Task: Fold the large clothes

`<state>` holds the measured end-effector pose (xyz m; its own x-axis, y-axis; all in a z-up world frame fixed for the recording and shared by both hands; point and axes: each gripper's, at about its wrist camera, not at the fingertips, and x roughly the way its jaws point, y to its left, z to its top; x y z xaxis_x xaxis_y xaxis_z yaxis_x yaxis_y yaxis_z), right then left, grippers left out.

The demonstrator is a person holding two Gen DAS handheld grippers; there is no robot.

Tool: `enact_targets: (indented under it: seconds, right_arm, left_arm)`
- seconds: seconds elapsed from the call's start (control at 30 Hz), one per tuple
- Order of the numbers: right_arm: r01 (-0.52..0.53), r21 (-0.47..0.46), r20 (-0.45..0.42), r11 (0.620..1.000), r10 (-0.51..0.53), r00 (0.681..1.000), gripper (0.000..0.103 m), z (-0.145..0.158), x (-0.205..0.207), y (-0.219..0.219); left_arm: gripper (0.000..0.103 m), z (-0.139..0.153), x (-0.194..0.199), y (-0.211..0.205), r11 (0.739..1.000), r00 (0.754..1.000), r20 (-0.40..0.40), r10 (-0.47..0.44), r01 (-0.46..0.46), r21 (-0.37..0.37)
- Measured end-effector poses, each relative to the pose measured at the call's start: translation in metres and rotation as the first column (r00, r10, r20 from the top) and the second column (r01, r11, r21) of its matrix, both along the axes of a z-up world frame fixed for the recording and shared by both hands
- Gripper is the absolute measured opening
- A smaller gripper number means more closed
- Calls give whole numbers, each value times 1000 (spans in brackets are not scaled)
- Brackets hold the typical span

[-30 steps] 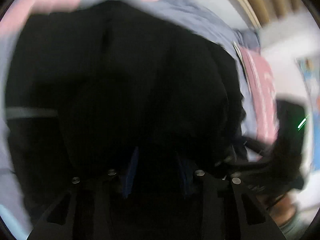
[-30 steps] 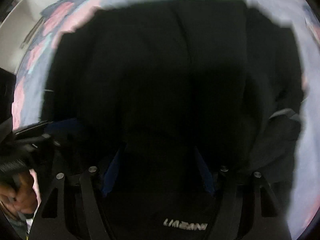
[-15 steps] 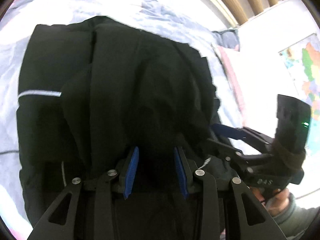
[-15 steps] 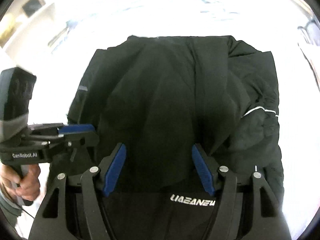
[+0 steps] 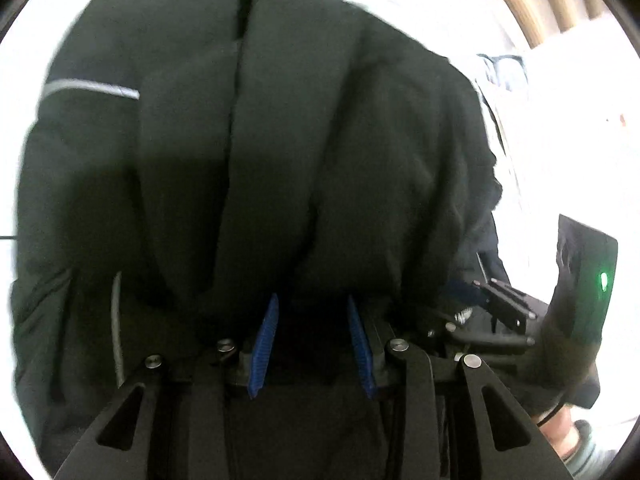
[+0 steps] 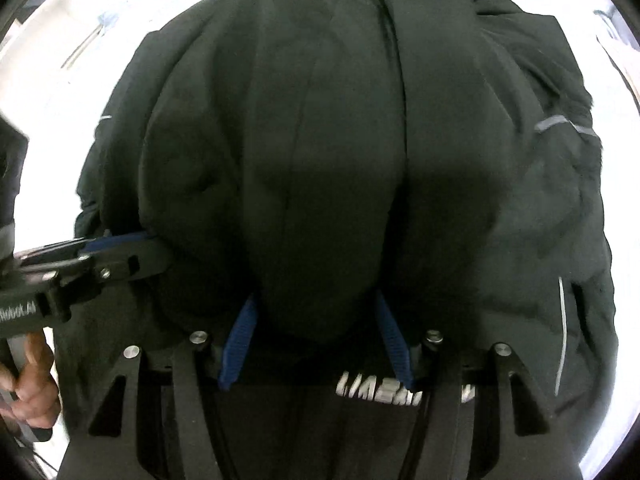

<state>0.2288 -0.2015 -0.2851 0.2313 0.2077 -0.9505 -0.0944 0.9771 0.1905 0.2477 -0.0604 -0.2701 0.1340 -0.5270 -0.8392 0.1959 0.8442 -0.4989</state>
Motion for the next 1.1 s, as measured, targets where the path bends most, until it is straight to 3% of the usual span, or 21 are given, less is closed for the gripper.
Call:
enact_targets:
  seconds: [0.23, 0.4, 0.67, 0.97, 1.1]
  right_arm:
    - [66, 94, -16, 993, -64, 998, 63, 36, -72, -29]
    - [152, 109, 5, 982, -153, 988, 64, 57, -132, -55]
    - [315, 154, 0, 936, -319, 948, 65, 74, -206, -122]
    - [380, 115, 5, 918, -383, 924, 65, 82, -242, -155]
    - [410, 101, -15, 907, -410, 912, 65, 74, -254, -163]
  left_arm:
    - [37, 58, -67, 38, 1000, 997, 81, -7, 5, 22]
    - [38, 79, -117, 96, 994, 993, 80, 91, -95, 56]
    - [38, 78, -172, 170, 960, 961, 43, 273, -275, 54]
    - [39, 67, -217, 201, 926, 932, 18, 363, -362, 109]
    - [46, 51, -234, 207, 920, 930, -33, 367, -358, 161]
